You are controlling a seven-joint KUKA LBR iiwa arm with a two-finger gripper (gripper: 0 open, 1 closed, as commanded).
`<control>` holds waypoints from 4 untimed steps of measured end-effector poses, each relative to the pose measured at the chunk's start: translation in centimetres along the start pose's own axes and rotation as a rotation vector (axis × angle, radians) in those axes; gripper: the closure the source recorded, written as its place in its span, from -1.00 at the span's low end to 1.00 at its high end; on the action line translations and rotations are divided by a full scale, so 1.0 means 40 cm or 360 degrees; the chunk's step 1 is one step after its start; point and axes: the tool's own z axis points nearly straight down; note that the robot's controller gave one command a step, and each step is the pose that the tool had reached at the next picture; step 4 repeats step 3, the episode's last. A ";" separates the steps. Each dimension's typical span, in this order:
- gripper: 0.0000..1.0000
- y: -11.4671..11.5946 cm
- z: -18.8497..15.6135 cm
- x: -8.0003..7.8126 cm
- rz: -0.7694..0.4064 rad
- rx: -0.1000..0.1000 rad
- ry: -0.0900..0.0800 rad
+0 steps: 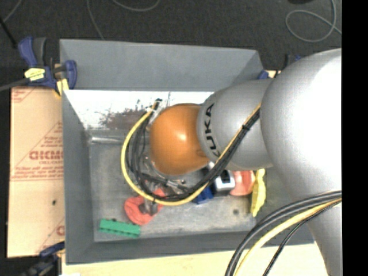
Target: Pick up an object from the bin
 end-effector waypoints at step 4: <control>1.00 -0.107 -0.653 0.015 -0.0306 0.0008 -0.0023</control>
Offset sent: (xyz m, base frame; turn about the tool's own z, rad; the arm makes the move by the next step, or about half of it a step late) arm 0.0000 0.0000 0.0000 0.0000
